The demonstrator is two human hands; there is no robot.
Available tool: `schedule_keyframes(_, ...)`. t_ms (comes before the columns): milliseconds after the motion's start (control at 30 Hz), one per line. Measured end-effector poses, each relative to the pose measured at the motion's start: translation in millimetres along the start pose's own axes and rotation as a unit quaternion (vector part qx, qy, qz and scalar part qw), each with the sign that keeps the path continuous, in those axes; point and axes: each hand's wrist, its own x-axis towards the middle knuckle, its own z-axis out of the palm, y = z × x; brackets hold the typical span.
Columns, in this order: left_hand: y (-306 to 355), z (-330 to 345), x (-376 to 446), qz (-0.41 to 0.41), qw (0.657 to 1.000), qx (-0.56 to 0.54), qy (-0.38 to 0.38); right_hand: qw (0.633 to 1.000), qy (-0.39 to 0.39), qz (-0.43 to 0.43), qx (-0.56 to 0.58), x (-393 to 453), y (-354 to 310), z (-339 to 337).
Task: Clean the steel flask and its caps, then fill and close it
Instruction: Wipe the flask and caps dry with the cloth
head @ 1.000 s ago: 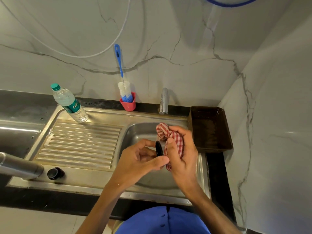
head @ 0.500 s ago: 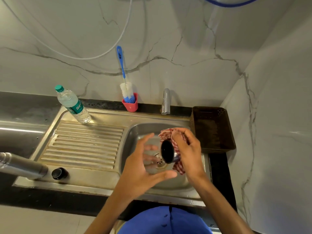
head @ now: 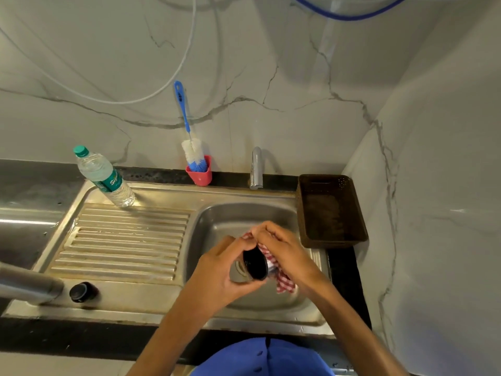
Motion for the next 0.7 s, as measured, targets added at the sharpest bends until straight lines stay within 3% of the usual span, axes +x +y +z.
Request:
schedule_keyframes(100, 1.1, 8.2, -10.1, -0.037, 0.999, -0.004, -0.003, 0.998, -0.028, 0.051, -0.005, 0.7, -0.4, -2.5)
schedule_keyframes(233, 25.0, 16.4, -22.0, -0.149, 0.985, -0.071, 0.047, 0.998, 0.040, 0.055, -0.002, -2.7, 1.4, 4.7)
schedule_keyframes(300, 38.7, 13.6, -22.5, -0.226, 0.963, -0.146, 0.027, 0.996, 0.078, 0.047, -0.025, -5.2, 1.6, 9.6)
schedule_keyframes(467, 40.8, -5.7, -11.3, -0.316, 0.895, -0.314, -0.015, 0.982, 0.142, -0.041, -0.116, -15.7, 2.0, 20.0)
schedule_keyframes(600, 27.5, -8.3, -7.4, -0.281, 0.918, -0.278, -0.015, 0.983, 0.127, -0.092, -0.096, -13.0, 2.8, 21.3)
schedule_keyframes(700, 19.5, -8.9, -5.2, -0.200, 0.954, -0.223, -0.001, 0.994, 0.069, -0.063, -0.060, -6.5, -3.7, 13.8)
